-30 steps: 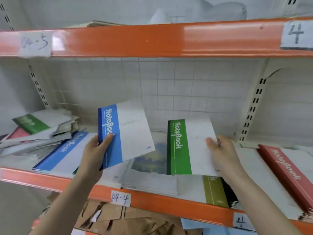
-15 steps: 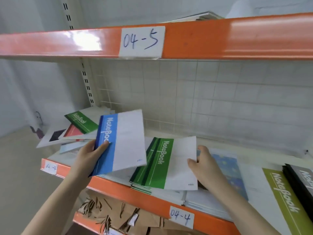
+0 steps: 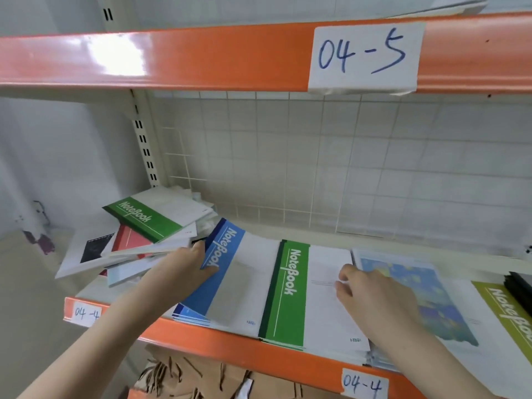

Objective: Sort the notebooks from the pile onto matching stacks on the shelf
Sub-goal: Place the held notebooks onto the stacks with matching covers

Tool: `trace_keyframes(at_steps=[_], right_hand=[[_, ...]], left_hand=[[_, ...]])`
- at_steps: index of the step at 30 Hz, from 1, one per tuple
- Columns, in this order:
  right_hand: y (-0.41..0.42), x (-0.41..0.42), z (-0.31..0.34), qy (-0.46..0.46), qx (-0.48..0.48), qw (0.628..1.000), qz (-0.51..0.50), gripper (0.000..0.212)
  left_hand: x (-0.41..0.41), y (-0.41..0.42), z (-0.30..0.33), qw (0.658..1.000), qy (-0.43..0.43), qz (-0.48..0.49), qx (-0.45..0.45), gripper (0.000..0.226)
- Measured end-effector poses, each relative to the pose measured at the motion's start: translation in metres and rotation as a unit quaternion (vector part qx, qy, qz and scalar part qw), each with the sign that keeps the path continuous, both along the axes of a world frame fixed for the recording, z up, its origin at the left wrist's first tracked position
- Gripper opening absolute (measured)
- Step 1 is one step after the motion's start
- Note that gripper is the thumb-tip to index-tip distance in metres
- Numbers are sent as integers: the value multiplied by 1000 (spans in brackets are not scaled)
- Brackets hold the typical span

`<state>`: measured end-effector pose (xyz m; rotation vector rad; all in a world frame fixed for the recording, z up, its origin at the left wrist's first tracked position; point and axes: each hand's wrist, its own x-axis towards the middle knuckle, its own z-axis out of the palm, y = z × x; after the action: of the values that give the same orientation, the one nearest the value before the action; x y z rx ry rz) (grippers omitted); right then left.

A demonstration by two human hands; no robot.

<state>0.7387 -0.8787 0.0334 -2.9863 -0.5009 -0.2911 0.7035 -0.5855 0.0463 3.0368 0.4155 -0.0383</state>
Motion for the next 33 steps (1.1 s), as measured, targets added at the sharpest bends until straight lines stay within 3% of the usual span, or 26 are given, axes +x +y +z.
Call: trace_keyframes(at_steps=[2, 5, 8, 11, 13, 15, 17, 19, 24, 26, 30, 33], right_hand=[[4, -1, -1, 1, -19, 1000, -6, 30], [10, 0, -2, -9, -1, 1000, -3, 31], [23, -3, -7, 37, 63, 995, 75, 39], [42, -11, -16, 110, 60, 979, 159, 51], [49, -15, -21, 112, 52, 978, 169, 53], [52, -15, -24, 108, 60, 979, 164, 52], [52, -14, -25, 112, 61, 979, 162, 52], [53, -13, -26, 115, 63, 978, 161, 51], [52, -10, -25, 122, 71, 978, 154, 49], [52, -9, -24, 112, 67, 980, 152, 48], [53, -10, -26, 89, 53, 985, 140, 48], [50, -8, -28, 74, 48, 989, 123, 48]], left_hand=[[2, 4, 0, 998, 26, -30, 52, 45], [0, 8, -3, 990, 0, -62, 129, 40], [1, 9, -4, 983, -17, -64, 170, 40], [3, 1, -10, 977, -39, -60, 200, 41], [4, 0, -18, 982, -91, -46, 158, 37], [8, 7, -24, 988, -154, -21, 22, 34], [10, 13, -24, 974, -175, -5, -143, 35], [14, 18, -26, 969, -161, -14, -185, 36], [12, 24, -34, 990, -86, -74, -84, 41], [10, 25, -34, 993, -81, -82, -3, 41], [9, 15, -27, 973, -74, -103, 193, 36], [11, 2, -15, 959, -125, -94, 237, 19]])
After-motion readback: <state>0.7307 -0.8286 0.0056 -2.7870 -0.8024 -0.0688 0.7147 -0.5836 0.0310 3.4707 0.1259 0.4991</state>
